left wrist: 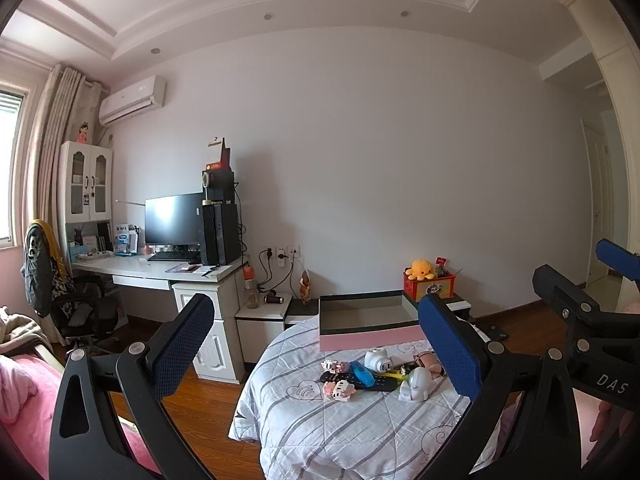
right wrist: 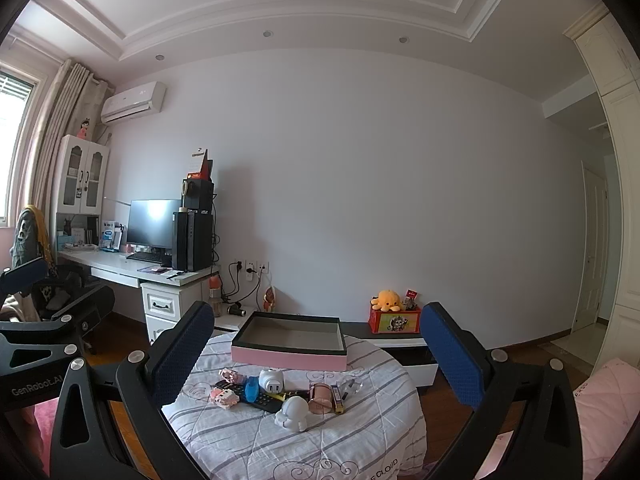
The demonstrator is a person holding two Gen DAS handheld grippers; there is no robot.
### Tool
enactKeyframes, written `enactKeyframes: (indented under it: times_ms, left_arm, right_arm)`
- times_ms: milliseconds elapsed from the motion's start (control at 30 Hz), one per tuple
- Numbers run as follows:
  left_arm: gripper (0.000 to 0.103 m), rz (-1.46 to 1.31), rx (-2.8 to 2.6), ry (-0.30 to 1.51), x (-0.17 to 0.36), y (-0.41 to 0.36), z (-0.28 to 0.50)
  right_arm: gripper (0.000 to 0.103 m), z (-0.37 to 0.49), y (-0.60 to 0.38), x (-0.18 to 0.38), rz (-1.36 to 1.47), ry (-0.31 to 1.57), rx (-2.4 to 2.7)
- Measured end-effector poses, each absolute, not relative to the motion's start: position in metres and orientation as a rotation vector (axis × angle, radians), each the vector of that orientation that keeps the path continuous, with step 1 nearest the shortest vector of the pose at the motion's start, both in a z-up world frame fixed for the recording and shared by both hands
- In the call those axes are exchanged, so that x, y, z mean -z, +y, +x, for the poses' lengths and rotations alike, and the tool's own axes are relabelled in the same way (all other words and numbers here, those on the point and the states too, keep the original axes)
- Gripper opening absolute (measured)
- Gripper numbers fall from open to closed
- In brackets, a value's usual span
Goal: Organize rigid objects
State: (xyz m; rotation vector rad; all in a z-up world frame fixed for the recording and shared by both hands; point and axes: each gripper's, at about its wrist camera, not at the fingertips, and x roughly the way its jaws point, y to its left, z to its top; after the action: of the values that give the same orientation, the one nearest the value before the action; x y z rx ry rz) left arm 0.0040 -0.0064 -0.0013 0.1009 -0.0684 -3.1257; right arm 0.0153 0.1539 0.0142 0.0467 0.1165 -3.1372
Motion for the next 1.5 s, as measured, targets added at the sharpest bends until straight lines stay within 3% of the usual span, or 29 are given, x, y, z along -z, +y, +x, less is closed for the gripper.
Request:
enactKeyframes:
  times_ms: [1500]
  left_arm:
    - [0.103,0.100,3.128,-0.085,-0.0048,-0.0058,0.0130]
  right_arm:
    - [0.103,0.0117,0.1521,-0.0157,0.038,0.138,3.139]
